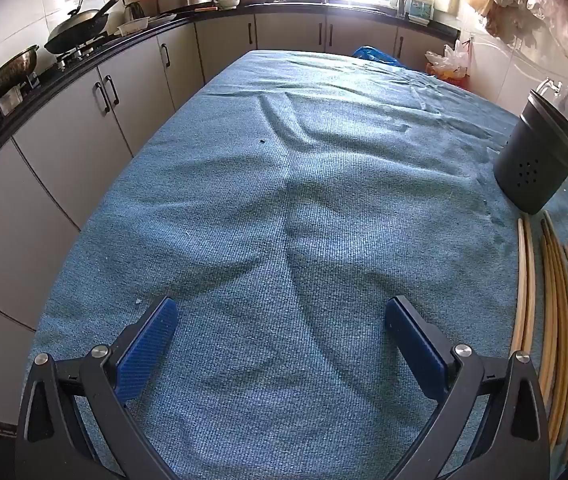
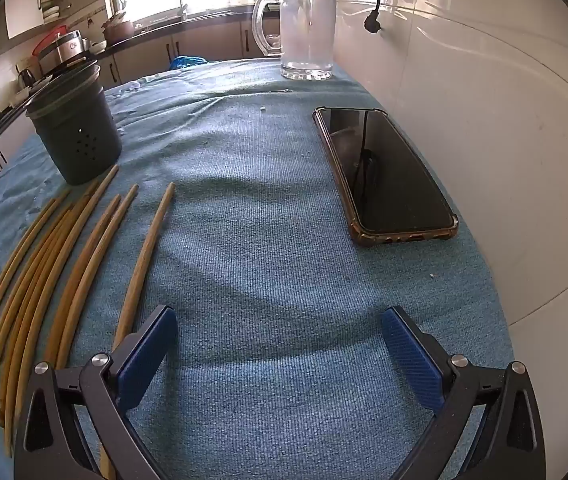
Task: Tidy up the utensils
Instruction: 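Move the left tool toward the row of wooden chopsticks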
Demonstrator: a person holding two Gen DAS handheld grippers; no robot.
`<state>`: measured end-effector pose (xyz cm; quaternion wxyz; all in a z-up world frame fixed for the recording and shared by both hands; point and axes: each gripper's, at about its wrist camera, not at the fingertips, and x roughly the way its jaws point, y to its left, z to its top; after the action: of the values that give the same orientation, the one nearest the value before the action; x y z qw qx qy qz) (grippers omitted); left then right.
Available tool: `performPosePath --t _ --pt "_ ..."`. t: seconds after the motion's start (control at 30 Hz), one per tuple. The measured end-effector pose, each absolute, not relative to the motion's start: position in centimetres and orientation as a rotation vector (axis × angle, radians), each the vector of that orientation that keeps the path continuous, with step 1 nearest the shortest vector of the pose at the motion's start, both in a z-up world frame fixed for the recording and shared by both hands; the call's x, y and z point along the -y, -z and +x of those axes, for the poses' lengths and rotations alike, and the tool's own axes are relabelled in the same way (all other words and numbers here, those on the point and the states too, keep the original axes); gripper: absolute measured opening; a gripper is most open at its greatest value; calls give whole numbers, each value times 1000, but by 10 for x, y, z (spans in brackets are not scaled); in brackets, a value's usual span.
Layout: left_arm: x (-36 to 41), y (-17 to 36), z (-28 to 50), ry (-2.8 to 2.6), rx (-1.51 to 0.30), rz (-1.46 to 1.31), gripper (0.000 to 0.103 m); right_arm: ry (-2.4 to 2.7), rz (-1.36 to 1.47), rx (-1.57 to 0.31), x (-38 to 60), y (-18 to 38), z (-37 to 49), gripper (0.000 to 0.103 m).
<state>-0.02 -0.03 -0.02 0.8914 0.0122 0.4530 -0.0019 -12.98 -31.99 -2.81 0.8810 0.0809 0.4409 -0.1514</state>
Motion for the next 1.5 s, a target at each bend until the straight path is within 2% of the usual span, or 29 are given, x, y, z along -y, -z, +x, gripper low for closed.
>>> performPosePath --t 0.2,0.33,0.7,1.07,1.5 --pt "11 -6 -14 -7 -951 56 103 322 187 -964 322 28 -126 103" --pt "25 -35 -44 -6 -878 108 103 342 198 -975 319 26 -123 101" --pt "45 -107 -119 51 -708 155 103 343 240 -770 284 -24 -176 100" --pt "56 -125 -153 107 -682 162 103 349 195 -596 253 -73 -227 100" --pt "66 -131 -173 122 -648 196 103 353 137 -514 233 -94 -247 101"
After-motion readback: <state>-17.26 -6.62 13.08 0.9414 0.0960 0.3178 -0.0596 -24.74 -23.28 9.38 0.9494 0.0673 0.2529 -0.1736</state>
